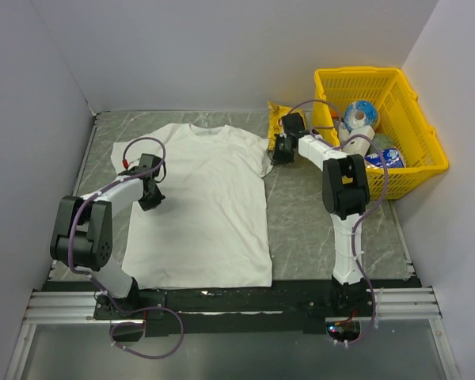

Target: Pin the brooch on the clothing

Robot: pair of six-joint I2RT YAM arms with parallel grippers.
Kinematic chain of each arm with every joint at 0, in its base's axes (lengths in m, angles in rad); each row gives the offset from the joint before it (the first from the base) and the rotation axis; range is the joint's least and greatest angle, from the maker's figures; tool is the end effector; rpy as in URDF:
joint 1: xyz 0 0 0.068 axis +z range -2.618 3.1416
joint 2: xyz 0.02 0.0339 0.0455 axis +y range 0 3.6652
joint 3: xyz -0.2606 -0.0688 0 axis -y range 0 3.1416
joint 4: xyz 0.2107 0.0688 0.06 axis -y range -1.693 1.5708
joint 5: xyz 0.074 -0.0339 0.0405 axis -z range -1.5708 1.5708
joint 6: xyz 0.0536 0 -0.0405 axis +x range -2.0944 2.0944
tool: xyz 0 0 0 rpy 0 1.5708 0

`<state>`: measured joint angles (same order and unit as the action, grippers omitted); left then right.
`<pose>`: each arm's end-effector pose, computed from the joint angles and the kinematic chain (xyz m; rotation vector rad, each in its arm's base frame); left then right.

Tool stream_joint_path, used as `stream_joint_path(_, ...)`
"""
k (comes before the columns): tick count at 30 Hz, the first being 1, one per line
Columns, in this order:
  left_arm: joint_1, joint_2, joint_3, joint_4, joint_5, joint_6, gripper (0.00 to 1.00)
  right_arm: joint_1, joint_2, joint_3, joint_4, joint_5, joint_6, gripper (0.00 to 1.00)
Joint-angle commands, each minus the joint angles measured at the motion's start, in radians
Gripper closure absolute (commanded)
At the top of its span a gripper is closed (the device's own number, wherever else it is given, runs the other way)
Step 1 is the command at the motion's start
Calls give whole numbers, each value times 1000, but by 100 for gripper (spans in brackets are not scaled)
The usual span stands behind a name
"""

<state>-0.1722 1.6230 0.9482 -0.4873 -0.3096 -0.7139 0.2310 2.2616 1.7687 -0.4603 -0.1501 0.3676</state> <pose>0.2839 -0.0328 0.1742 -0.7885 2.5207 0.1376 0.4592 0.1162 0.1640 0.1135 2.5603 0.4251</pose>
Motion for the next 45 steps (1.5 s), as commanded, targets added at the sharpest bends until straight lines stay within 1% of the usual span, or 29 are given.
stream_joint_path(1, -12, 21, 20, 23, 15, 18, 99, -4, -172, -35, -8, -9, -33, 96)
stream_joint_path(3, -16, 24, 21, 27, 17, 14, 99, -2, -206, -49, -14, -3, -39, 97)
stream_joint_path(6, -24, 29, 20, 30, 20, 13, 99, -2, -267, -101, -14, 47, -35, 97)
stream_joint_path(7, -26, 31, 21, 32, 23, 13, 99, -5, -292, -136, -12, 78, -27, 100)
stream_joint_path(9, -29, 32, 23, 32, 18, 13, 99, -7, -319, -181, -23, 102, -21, 100)
stream_joint_path(16, -32, 40, 18, 36, 24, 19, 99, -16, -379, -337, -46, 195, 42, 100)
stream_joint_path(19, -32, 41, 17, 42, 30, 22, 99, -16, -390, -416, -40, 188, 59, 99)
stream_joint_path(22, -35, 46, 21, 41, 32, 25, 99, -16, -395, -485, -34, 172, 59, 95)
stream_joint_path(24, -35, 46, 21, 42, 30, 27, 99, -16, -401, -515, -17, 156, 47, 91)
stream_joint_path(25, -36, 44, 20, 44, 30, 27, 99, -18, -405, -523, -14, 156, 44, 79)
stream_joint_path(26, -35, 44, 18, 49, 32, 27, 99, -16, -410, -529, -2, 156, 36, 60)
stream_joint_path(29, -36, 48, 20, 50, 37, 27, 99, -16, -445, -534, 9, 156, 21, 32)
stream_joint_path(30, -36, 48, 21, 52, 37, 28, 99, -15, -464, -531, 18, 156, 19, 27)
stream_joint_path(32, -36, 44, 32, 56, 47, 34, 99, -13, -477, -523, 23, 155, 4, 22)
stream_joint_path(33, -38, 40, 40, 67, 56, 42, 99, -12, -485, -509, 28, 156, -4, 21)
stream_joint_path(35, -39, 32, 72, 78, 76, 62, 99, -4, -484, -483, 20, 112, -19, 21)
stream_joint_path(36, -39, 31, 90, 91, 108, 70, 99, 1, -479, -453, 12, 112, -22, 21)
stream_joint_path(39, -53, 55, 187, 127, 196, 120, 99, 17, -487, -419, 0, 80, -24, 20)
stream_joint_path(41, -84, 84, 289, 131, 227, 157, 99, 28, -507, -417, 11, 51, -25, 20)
stream_joint_path(42, -98, 125, 329, 131, 239, 165, 99, 30, -514, -417, 9, 49, -22, 20)
stream_joint_path(43, -128, 150, 415, 124, 247, 183, 99, 33, -522, -419, 14, 43, -24, 19)
stream_joint_path(45, -157, 234, 503, 115, 266, 189, 99, 37, -551, -428, 20, 15, -27, 15)
